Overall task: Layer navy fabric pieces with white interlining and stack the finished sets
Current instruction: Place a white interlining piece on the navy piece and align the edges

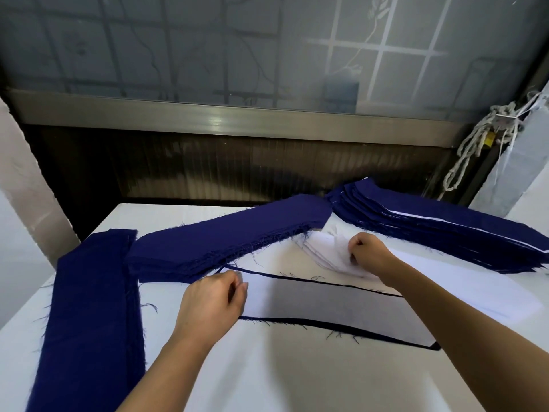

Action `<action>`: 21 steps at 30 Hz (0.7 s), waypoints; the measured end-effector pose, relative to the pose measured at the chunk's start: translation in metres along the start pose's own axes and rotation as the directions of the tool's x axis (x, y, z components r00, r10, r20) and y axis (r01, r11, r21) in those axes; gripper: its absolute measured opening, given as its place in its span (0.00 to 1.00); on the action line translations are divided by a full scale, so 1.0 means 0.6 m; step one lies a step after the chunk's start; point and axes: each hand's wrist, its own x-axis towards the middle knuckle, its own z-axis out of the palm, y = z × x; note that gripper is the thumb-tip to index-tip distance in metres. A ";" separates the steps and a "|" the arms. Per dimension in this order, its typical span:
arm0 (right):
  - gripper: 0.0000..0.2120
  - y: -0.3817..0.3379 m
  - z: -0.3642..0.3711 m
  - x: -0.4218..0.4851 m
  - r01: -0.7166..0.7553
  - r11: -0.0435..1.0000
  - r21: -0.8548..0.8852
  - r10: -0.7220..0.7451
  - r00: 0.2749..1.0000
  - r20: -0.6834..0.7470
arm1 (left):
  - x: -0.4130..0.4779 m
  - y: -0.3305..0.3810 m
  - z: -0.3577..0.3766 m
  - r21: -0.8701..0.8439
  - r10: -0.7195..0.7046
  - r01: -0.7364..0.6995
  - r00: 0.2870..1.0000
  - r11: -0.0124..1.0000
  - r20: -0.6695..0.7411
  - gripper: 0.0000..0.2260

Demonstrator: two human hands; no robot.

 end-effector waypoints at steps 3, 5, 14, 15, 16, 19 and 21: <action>0.08 -0.021 -0.009 -0.017 0.086 0.996 -0.002 -0.086 0.996 0.001 | 0.000 0.001 -0.002 -0.013 -0.005 0.005 1.000 1.000 0.004 0.17; 0.08 -0.042 -0.009 -0.031 0.148 0.989 -0.018 -0.147 0.989 0.016 | 0.000 0.002 -0.004 -0.031 -0.002 0.002 1.000 1.000 0.004 0.17; 0.10 -0.134 0.090 -0.145 0.277 0.949 -0.150 -0.249 0.951 0.183 | -0.006 0.002 -0.015 -0.160 0.068 -0.069 0.998 0.985 -0.009 0.29; 0.09 -0.137 0.110 -0.157 0.296 0.939 -0.177 -0.262 0.946 0.191 | -0.007 0.000 -0.016 -0.181 0.080 -0.081 0.997 0.980 -0.009 0.30; 0.08 -0.138 0.130 -0.169 0.316 0.927 -0.201 -0.279 0.941 0.193 | -0.008 0.000 -0.017 -0.209 0.091 -0.093 0.996 0.973 -0.017 0.30; 0.07 -0.140 0.179 -0.195 0.393 0.896 -0.208 -0.354 0.913 0.201 | -0.007 0.000 -0.019 -0.225 0.062 -0.058 0.998 0.973 0.010 0.31; 0.07 -0.136 0.197 -0.200 0.479 0.850 -0.221 -0.445 0.876 0.185 | -0.004 0.000 -0.017 -0.185 0.041 -0.032 0.998 0.982 0.048 0.27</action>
